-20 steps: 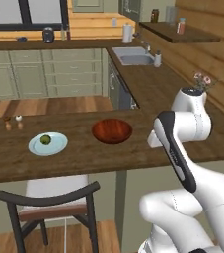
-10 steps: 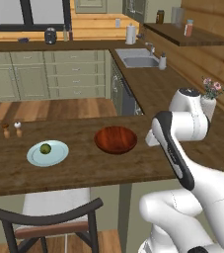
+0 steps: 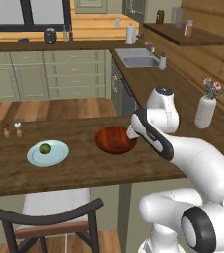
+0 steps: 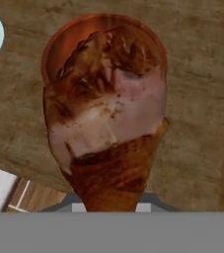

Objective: Pick the chicken drumstick and lime from their plates and place them in the bowl. Then put the bowl in the fridge.

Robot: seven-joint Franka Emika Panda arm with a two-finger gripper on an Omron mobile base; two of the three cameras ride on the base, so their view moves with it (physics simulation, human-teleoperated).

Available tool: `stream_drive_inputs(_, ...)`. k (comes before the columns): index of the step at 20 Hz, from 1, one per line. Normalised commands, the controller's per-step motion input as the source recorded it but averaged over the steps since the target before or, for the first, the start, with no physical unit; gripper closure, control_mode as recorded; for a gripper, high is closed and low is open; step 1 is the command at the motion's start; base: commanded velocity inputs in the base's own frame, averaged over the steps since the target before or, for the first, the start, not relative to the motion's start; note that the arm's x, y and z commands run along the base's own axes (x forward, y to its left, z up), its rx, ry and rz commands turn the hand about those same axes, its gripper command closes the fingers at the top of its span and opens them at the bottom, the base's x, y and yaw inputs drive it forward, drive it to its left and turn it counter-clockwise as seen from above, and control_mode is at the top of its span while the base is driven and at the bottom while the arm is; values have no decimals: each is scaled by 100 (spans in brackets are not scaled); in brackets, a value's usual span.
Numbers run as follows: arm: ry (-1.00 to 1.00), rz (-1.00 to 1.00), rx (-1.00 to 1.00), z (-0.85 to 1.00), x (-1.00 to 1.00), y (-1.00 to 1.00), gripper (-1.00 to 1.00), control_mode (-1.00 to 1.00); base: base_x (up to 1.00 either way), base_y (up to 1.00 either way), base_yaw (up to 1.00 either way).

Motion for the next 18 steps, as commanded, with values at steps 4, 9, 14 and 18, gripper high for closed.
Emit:
stream_drive_inputs(4, 2, 7, -1, -49, 100, 22, 100, -100, 0, 0, 0)
stream_drive_inputs(9, 12, 0, -6, -38, 98, 49, 100, -100, 0, 0, 0)
stream_drive_inputs(14, 16, 0, 0, -21, 90, 13, 100, -100, 0, 0, 0)
stream_drive_inputs(18, 17, 0, 0, -49, 54, 7, 100, -100, 0, 0, 0)
